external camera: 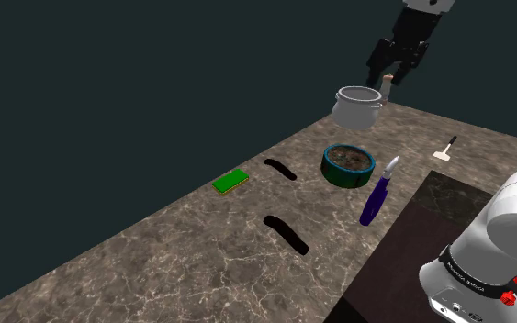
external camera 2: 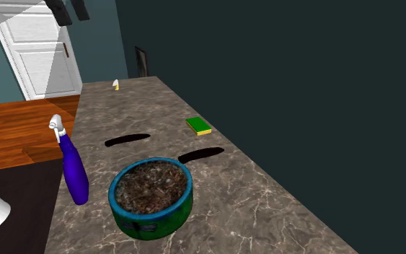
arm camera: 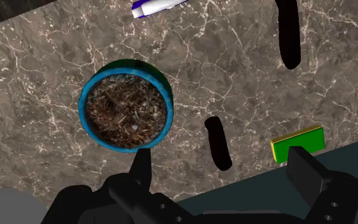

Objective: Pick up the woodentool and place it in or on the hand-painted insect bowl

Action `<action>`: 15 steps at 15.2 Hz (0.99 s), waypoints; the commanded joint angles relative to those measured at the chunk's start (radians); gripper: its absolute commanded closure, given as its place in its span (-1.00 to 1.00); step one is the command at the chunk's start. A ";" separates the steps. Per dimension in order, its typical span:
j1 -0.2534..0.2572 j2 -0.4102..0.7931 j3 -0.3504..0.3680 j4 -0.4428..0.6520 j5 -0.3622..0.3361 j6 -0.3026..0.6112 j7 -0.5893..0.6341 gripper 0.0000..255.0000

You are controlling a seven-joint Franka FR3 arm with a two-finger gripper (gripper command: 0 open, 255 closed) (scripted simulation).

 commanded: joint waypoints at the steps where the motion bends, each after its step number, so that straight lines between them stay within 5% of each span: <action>1: 0.000 0.000 0.000 0.000 0.000 0.000 0.000 -1.00; 15: 0.045 0.390 -0.011 -0.070 0.038 0.418 -0.071 -1.00</action>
